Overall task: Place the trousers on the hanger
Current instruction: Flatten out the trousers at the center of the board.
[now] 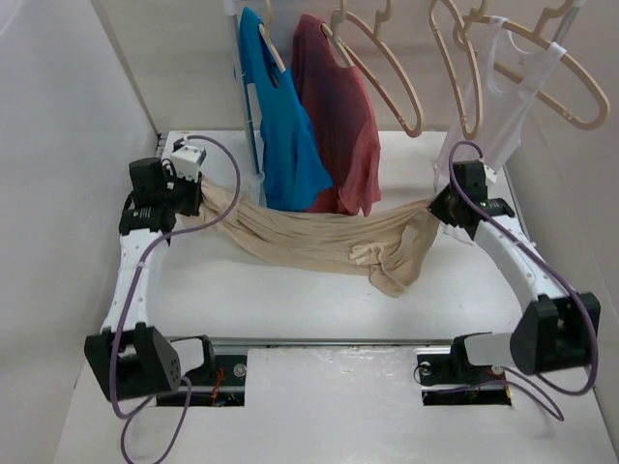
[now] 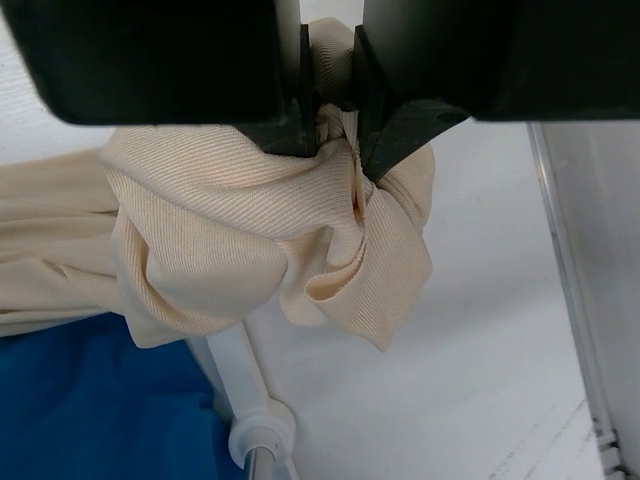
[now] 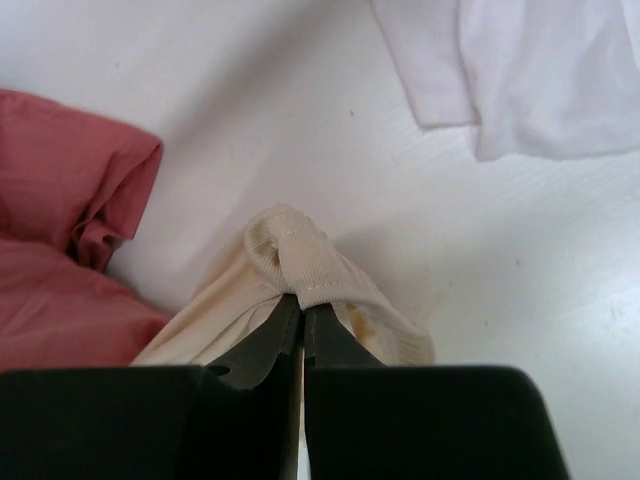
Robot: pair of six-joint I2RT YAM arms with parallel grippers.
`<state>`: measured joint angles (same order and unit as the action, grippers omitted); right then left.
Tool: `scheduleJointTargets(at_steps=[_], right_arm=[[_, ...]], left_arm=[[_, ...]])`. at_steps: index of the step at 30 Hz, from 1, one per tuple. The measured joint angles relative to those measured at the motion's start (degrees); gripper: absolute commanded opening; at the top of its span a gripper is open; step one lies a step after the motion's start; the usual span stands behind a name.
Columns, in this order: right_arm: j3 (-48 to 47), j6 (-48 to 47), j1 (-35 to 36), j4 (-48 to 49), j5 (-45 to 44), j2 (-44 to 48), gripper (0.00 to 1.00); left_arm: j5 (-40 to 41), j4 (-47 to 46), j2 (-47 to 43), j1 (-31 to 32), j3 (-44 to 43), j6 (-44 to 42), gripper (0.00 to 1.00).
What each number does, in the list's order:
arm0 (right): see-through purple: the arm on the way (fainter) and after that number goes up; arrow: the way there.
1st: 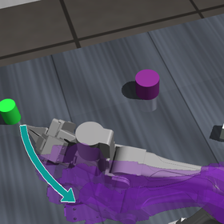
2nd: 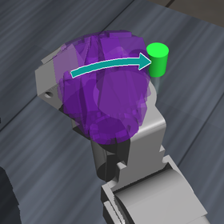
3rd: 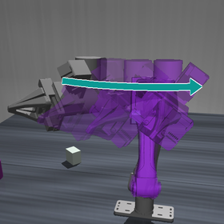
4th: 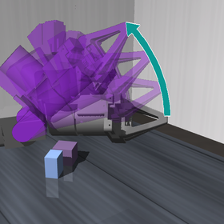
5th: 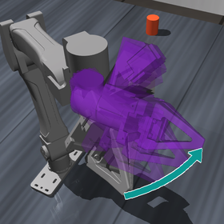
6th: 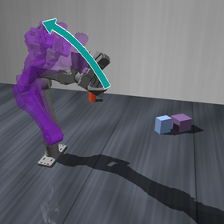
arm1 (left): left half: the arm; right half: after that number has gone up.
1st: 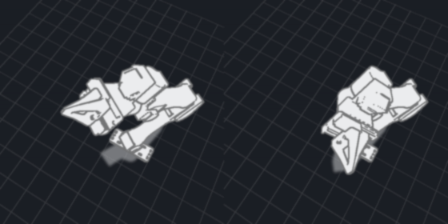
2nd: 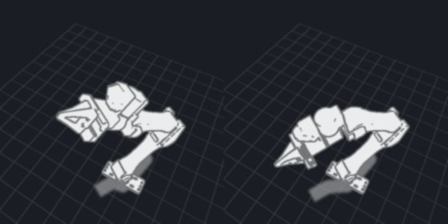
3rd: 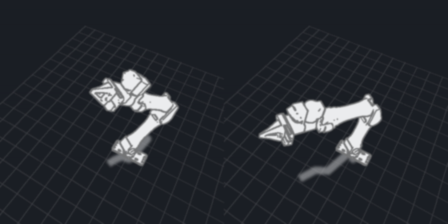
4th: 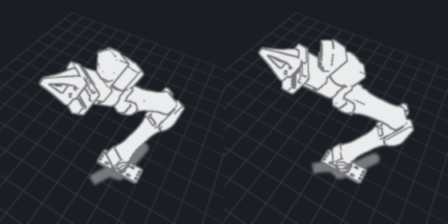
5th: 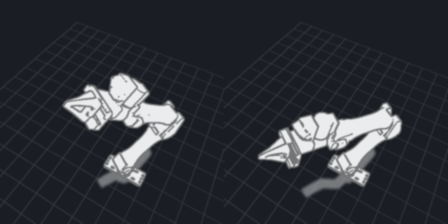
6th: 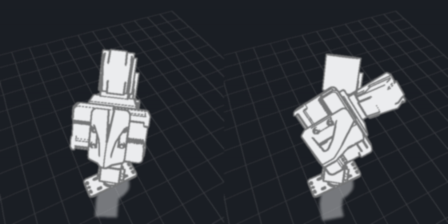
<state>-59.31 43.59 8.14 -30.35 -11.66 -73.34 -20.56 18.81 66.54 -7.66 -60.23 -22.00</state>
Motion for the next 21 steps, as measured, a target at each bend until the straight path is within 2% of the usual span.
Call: scheduleJointTargets(at_steps=[3, 4, 5, 6, 7, 8, 9, 10, 11, 12, 16, 21], right_arm=[[-3.39, -2.05, -0.09, 2.25, -0.02, -7.37, 0.0], [-4.57, -2.62, 0.22, 2.73, -0.02, -9.84, 0.04], [-5.44, -3.19, 0.42, 3.34, -0.07, -12.17, 0.29], [-6.03, -3.5, 0.63, 3.85, 0.07, -14.29, 0.48], [-6.58, -4.39, 0.72, 4.02, 0.04, -16.11, 0.64], [-6.99, -5.22, 0.92, 4.2, 0.52, -17.77, 0.75], [-7.58, -6.1, 0.94, 4.04, 1.07, -19.26, 0.89], [-8.41, -6.99, 0.96, 3.63, 1.64, -20.72, 0.89], [-9.44, -8.15, 1.09, 2.86, 1.86, -22.05, 0.9], [-10.8, -9.09, 1.27, 1.92, 2.16, -23.54, 0.94], [-11.58, -11.17, 1.81, -1.05, 2.27, -23.98, 0.94], [-1.05, -10.16, 2.08, -3.91, 5.75, -10.71, 0.93]], left_arm=[[-1.29, 1.22, 6.95, 0.07, -5.14, 0.02, 0.11], [-1.84, 1.84, 9.86, 0.11, -7.72, 0.02, 0.19], [-2.25, 2.21, 12.46, 0.17, -10.21, 0.0, 0.27], [-2.71, 2.29, 15.23, 0.2, -12.79, 0.07, 0.37], [-3.02, 2.1, 17.59, 0.22, -14.8, 0.07, 0.48], [-3.28, 1.77, 19.54, 0.31, -16.11, 0.0, 0.7], [-3.5, 1.42, 20.85, 0.31, -16.72, -0.02, 0.83], [-3.72, 1.09, 21.66, 0.31, -16.79, -0.15, 0.96], [-3.76, 1.27, 22.29, 0.31, -16.79, -0.04, 1.0], [-3.76, 1.31, 22.73, 0.31, -16.79, 0.28, 1.0], [-2.73, 0.96, 22.84, 0.13, -16.06, -0.72, 1.0], [-0.61, 0.92, 16.59, -0.79, -9.84, -5.97, 1.0]])
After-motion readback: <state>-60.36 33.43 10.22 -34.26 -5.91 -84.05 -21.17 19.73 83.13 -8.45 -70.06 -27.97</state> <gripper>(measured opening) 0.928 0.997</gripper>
